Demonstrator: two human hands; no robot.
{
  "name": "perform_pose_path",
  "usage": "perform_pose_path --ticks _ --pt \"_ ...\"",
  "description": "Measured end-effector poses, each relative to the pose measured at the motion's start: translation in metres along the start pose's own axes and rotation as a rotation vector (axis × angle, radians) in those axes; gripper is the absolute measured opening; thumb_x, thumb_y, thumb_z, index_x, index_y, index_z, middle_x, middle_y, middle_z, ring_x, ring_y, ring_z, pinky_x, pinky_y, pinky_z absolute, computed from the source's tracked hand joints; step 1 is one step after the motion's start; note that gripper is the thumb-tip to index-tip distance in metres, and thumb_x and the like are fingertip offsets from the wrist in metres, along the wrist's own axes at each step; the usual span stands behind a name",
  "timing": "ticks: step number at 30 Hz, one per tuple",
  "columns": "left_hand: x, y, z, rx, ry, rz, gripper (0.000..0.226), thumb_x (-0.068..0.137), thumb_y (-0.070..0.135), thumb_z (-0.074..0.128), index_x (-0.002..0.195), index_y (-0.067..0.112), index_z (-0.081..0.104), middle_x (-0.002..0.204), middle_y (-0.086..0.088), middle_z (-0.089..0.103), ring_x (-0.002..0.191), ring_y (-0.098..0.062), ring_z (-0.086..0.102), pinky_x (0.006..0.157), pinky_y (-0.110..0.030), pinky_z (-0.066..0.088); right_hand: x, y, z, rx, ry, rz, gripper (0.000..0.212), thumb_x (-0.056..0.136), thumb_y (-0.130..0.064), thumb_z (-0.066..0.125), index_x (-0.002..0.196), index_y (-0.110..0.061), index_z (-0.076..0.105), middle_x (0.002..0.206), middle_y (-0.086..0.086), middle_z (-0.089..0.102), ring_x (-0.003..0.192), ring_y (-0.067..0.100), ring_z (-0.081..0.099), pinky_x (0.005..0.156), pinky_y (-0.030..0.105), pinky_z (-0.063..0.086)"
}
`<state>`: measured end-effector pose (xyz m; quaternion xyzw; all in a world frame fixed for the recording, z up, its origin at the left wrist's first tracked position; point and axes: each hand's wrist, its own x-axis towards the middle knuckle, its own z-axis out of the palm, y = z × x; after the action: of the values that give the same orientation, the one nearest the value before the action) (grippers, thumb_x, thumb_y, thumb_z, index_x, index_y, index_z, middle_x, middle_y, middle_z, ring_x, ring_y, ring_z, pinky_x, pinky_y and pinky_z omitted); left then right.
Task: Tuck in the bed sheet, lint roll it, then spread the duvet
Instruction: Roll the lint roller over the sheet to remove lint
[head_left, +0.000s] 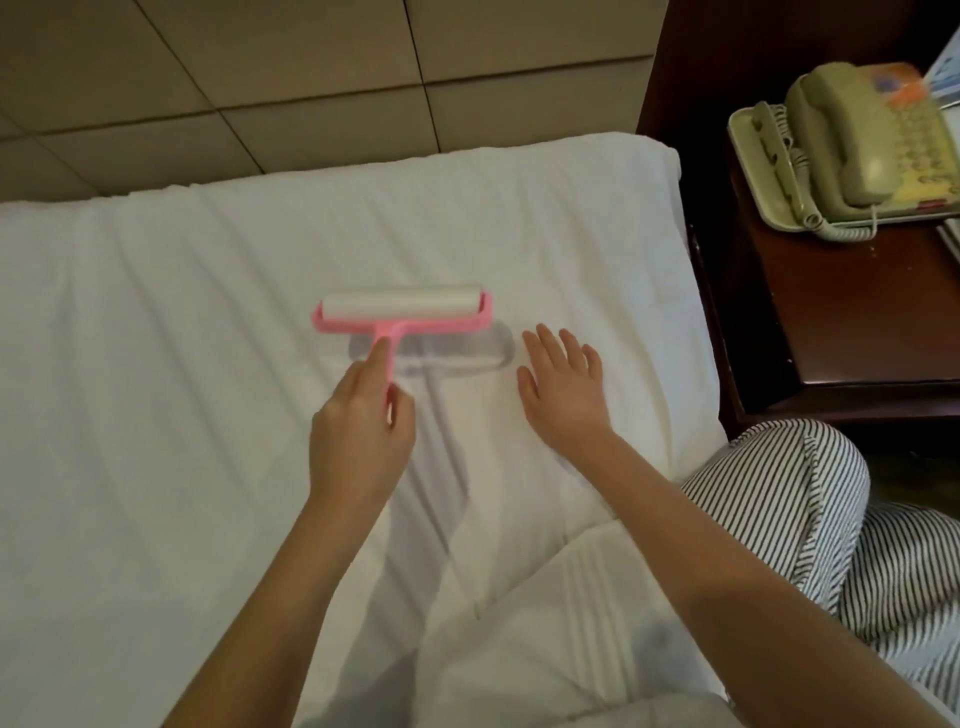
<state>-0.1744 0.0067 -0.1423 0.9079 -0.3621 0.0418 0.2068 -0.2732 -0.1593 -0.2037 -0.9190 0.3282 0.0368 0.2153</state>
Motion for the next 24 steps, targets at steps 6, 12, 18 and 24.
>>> perform_pose_path --ticks 6,12,18,24 --pt "0.056 -0.012 0.031 0.206 -0.159 -0.095 0.052 0.091 0.012 0.043 0.141 0.001 0.036 0.094 -0.024 0.059 0.083 -0.041 0.058 0.067 -0.043 0.043 0.05 -0.015 -0.016 -0.188 -0.137 -0.048 0.055 0.102 -0.034 0.02 0.151 -0.016 0.0 0.159 0.0 -0.006 0.145 0.023 -0.009 0.115 0.043 -0.005" --pt "0.191 0.017 0.051 0.195 -0.227 -0.205 0.038 0.097 0.015 0.04 0.131 -0.002 0.043 0.12 -0.022 0.056 0.11 -0.037 0.054 0.083 -0.039 0.044 0.072 -0.002 -0.012 -0.201 -0.198 -0.039 0.057 0.102 -0.038 0.018 0.151 -0.018 -0.004 0.158 0.0 -0.012 0.145 0.022 -0.012 0.116 0.042 -0.007" --pt "0.135 0.027 0.017 0.295 -0.348 -0.205 0.03 0.095 0.015 0.044 0.118 -0.002 0.053 0.116 -0.02 0.059 0.108 -0.035 0.057 0.082 -0.038 0.045 0.098 0.005 -0.014 -0.152 -0.098 -0.018 0.055 0.103 -0.035 0.016 0.151 -0.017 -0.002 0.159 0.001 -0.009 0.145 0.019 -0.009 0.116 0.039 -0.007" --pt "0.172 0.008 0.043 0.288 -0.321 -0.174 0.047 0.097 0.018 0.04 0.138 -0.002 0.032 0.12 -0.025 0.054 0.111 -0.038 0.053 0.083 -0.041 0.042 0.1 0.011 -0.001 -0.198 -0.057 -0.04 0.055 0.102 -0.037 0.014 0.151 -0.018 -0.005 0.159 0.0 -0.009 0.146 0.018 -0.008 0.116 0.039 -0.009"
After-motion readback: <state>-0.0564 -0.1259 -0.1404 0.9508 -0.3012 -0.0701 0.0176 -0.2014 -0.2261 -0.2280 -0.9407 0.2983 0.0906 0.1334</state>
